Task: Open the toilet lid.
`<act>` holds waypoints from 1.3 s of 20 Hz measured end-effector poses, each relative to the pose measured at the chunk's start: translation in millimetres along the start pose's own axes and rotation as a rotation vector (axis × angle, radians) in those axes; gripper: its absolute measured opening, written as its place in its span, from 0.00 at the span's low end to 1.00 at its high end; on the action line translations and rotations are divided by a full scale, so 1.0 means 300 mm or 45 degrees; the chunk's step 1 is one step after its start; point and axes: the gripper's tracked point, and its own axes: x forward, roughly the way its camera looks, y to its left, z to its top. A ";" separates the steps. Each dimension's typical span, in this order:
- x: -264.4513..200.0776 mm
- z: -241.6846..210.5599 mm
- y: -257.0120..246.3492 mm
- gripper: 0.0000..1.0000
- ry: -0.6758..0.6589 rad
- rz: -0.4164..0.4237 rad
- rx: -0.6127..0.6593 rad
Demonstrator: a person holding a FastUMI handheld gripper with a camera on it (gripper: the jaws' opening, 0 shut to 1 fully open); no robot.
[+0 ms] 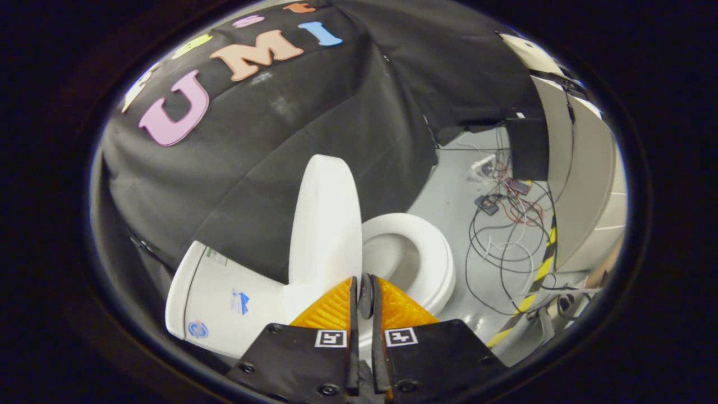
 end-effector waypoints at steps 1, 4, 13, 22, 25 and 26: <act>-0.010 0.006 0.026 0.11 0.002 0.000 -0.028; -0.040 0.000 0.075 0.11 -0.014 0.015 -0.271; -0.127 0.010 0.271 0.11 -0.140 0.198 -0.501; -0.215 -0.081 0.529 0.11 -0.152 0.380 -0.686; -0.227 -0.105 0.592 0.12 -0.150 0.456 -0.748; -0.228 -0.126 0.623 0.14 -0.138 0.503 -0.762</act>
